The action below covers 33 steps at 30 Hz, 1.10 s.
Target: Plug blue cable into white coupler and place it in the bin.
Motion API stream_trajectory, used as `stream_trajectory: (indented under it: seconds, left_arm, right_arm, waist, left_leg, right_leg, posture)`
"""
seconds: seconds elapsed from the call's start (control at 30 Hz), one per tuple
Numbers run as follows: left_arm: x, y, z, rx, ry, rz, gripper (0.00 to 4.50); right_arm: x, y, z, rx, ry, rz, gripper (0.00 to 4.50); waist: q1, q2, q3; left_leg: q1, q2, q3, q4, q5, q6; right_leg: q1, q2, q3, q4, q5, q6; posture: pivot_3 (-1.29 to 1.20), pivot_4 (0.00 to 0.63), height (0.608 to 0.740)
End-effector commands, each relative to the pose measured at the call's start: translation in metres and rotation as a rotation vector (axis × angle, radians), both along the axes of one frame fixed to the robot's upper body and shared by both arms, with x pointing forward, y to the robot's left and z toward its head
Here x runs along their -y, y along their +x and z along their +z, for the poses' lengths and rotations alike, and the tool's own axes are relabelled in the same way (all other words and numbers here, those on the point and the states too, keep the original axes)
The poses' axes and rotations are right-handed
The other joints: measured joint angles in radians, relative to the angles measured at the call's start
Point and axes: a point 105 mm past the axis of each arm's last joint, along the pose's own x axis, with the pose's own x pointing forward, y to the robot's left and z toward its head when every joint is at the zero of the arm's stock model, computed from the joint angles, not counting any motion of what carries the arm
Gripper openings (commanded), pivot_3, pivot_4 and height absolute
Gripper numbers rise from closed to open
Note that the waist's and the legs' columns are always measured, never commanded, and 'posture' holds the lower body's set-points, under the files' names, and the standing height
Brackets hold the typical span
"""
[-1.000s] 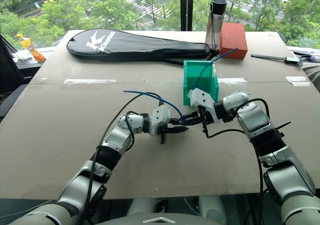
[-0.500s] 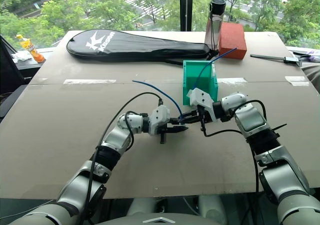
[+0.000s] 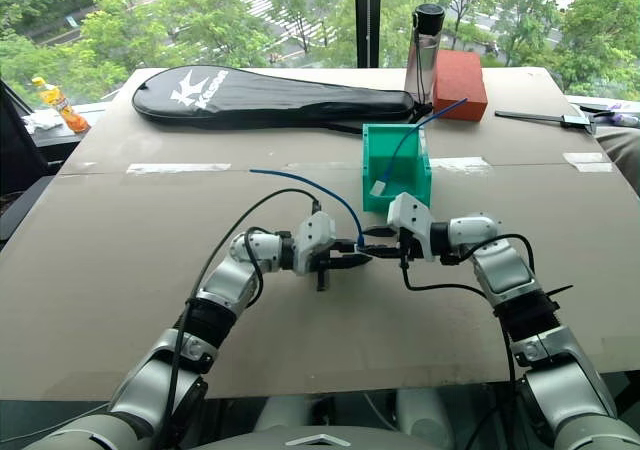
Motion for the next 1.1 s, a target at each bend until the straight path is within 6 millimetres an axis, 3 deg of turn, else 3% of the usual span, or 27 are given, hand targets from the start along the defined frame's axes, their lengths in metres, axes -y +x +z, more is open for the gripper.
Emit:
stream_trajectory:
  seconds: [0.03, 0.1, 0.23, 0.47, 0.63, 0.77, 0.8, 0.87, 1.03, 1.07, 1.1]
  left_arm:
    - [0.002, 0.002, 0.038, 0.041, -0.082, 0.016, 0.41]
    - [0.005, 0.003, 0.055, 0.005, -0.12, 0.038, 0.41]
    - [0.011, 0.017, 0.081, -0.125, -0.07, 0.155, 0.41]
    - [0.043, 0.057, 0.131, -0.294, -0.07, 0.272, 0.41]
    - [0.077, 0.091, 0.124, -0.349, 0.049, 0.362, 0.41]
    - [0.091, 0.103, 0.118, -0.348, 0.075, 0.416, 0.41]
    - [0.094, 0.103, 0.118, -0.353, 0.075, 0.415, 1.22]
    - [0.097, 0.103, 0.121, -0.366, 0.07, 0.415, 1.85]
    - [0.089, 0.1, 0.131, -0.445, 0.051, 0.379, 4.2]
    - [0.085, 0.098, 0.134, -0.458, 0.048, 0.36, 4.49]
    - [0.082, 0.096, 0.138, -0.466, 0.041, 0.337, 4.49]
  right_arm:
    - [0.009, -0.012, 0.06, 0.142, 0.167, -0.075, 3.23]
    - [0.017, -0.033, 0.081, 0.184, 0.246, -0.108, 3.95]
    - [0.032, -0.064, 0.096, 0.201, 0.304, -0.263, 3.95]
    - [0.061, -0.094, 0.081, 0.186, 0.277, -0.575, 3.95]
    - [0.074, -0.106, 0.072, 0.19, 0.223, -0.727, 3.95]
    - [0.081, -0.11, 0.072, 0.212, 0.223, -0.799, 3.95]
    - [0.082, -0.111, 0.071, 0.216, 0.218, -0.807, 3.98]
    - [0.084, -0.113, 0.069, 0.21, 0.222, -0.823, 3.98]
    - [0.088, -0.117, 0.066, 0.209, 0.223, -0.853, 3.98]
    - [0.089, -0.118, 0.066, 0.205, 0.228, -0.856, 3.98]
    - [0.089, -0.119, 0.065, 0.197, 0.234, -0.856, 3.98]
  waist:
    - [0.007, 0.0, 0.0]
    - [0.015, 0.0, 0.0]
    - [0.037, -0.001, 0.001]
    - [0.041, -0.004, 0.003]
    - [0.036, -0.005, 0.003]
    - [0.034, -0.007, 0.005]
    - [0.033, -0.007, 0.006]
    - [0.034, -0.008, 0.006]
    - [0.037, -0.008, 0.006]
    - [0.036, -0.008, 0.006]
    - [0.036, -0.008, 0.006]
  left_leg:
    - [-0.004, 0.0, 0.0, 0.001, 0.0, -0.001]
    - [-0.004, -0.001, 0.001, 0.001, 0.003, -0.004]
    - [-0.007, -0.001, -0.004, 0.0, 0.002, -0.004]
    - [-0.007, -0.005, -0.009, 0.002, 0.0, 0.0]
    - [-0.006, -0.008, -0.012, 0.0, 0.0, 0.001]
    - [-0.008, -0.012, -0.019, -0.001, 0.0, 0.001]
    - [-0.008, -0.017, -0.026, -0.002, 0.0, 0.001]
    - [-0.009, -0.021, -0.035, -0.002, 0.0, 0.001]
    - [-0.013, -0.025, -0.043, -0.001, 0.0, 0.001]
    - [-0.014, -0.025, -0.043, -0.001, 0.0, 0.001]
    - [-0.014, -0.026, -0.044, -0.001, 0.0, 0.001]
  right_leg:
    - [-0.004, 0.0, 0.0, 0.001, 0.001, 0.002]
    - [-0.004, 0.0, 0.001, 0.001, 0.001, 0.002]
    - [-0.004, 0.001, -0.003, -0.001, 0.0, 0.003]
    - [0.0, 0.001, -0.004, -0.006, -0.002, 0.005]
    - [0.002, 0.002, -0.002, -0.007, -0.004, 0.006]
    - [0.001, 0.003, -0.002, -0.008, -0.003, 0.004]
    - [0.001, 0.003, 0.0, -0.008, -0.002, 0.002]
    - [0.001, 0.004, 0.003, -0.009, -0.002, 0.002]
    - [-0.002, 0.003, 0.002, -0.009, -0.002, 0.005]
    - [-0.003, 0.003, 0.002, -0.009, -0.002, 0.005]
    - [-0.003, 0.003, 0.003, -0.009, -0.002, 0.005]
  posture:
    - [0.0, 0.15, 0.74]
    - [0.0, 0.15, 0.74]
    - [0.0, 0.15, 0.74]
    - [0.0, 0.15, 0.74]
    - [0.0, 0.15, 0.74]
    - [0.0, 0.15, 0.74]
    - [0.0, 0.15, 0.74]
    - [0.0, 0.15, 0.74]
    - [0.0, 0.15, 0.74]
    - [0.0, 0.15, 0.74]
    - [0.0, 0.15, 0.74]
